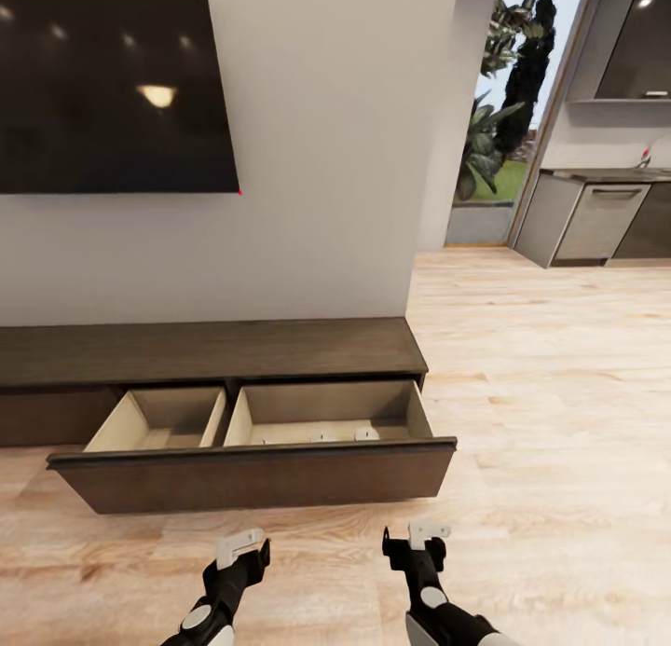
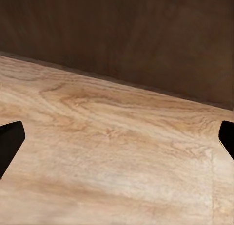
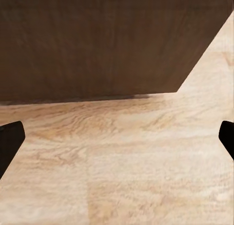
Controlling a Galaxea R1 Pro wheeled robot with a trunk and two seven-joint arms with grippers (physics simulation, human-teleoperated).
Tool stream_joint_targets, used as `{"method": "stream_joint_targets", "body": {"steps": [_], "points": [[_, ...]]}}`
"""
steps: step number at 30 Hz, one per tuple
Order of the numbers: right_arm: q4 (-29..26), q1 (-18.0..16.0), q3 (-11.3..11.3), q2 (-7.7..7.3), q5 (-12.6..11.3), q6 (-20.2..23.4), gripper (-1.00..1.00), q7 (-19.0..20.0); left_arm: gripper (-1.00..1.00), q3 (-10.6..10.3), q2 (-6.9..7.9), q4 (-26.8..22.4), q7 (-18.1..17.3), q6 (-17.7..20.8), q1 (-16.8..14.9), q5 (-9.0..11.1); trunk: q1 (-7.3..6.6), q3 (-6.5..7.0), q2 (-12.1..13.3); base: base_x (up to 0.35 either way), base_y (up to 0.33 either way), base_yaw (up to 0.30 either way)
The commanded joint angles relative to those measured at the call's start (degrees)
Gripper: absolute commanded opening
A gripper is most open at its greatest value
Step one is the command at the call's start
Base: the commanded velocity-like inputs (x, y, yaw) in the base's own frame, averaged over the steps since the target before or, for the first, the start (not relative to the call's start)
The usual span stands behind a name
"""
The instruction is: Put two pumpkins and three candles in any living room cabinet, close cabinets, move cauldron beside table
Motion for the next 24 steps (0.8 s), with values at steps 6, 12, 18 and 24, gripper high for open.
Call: {"method": "stream_joint_targets", "body": {"steps": [6, 12, 18, 24], "points": [[-0.7, 0.0, 1.7, 0.13, 0.2, -0.4, 1.00, -0.2, 1.00, -0.2, -1.88, 1.2, 0.5, -3.1, -0.3, -1.0, 1.32, -1.13, -2.4, 0.000, 0.000, 0.000], [-0.3, 0.0, 1.8, 0.39, -0.4, -0.4, 1.00, 3.3, 1.00, -0.1, -2.89, 4.2, 0.1, -7.2, -0.4, -3.3, 2.63, -2.21, -4.9, 0.000, 0.000, 0.000], [-0.1, 0.0, 1.6, 0.39, -0.8, -0.4, 1.00, 5.8, 1.00, -0.2, -4.23, 6.4, -0.1, -7.5, -0.5, -3.6, 3.95, -3.29, -7.3, 0.000, 0.000, 0.000], [-0.8, -0.1, 1.7, 1.20, -0.3, -0.3, 1.00, 5.8, 1.00, -0.2, -3.99, 6.2, -0.1, -7.7, -1.3, -3.7, 5.27, -4.36, -9.7, 0.000, 0.000, 0.000]]}}
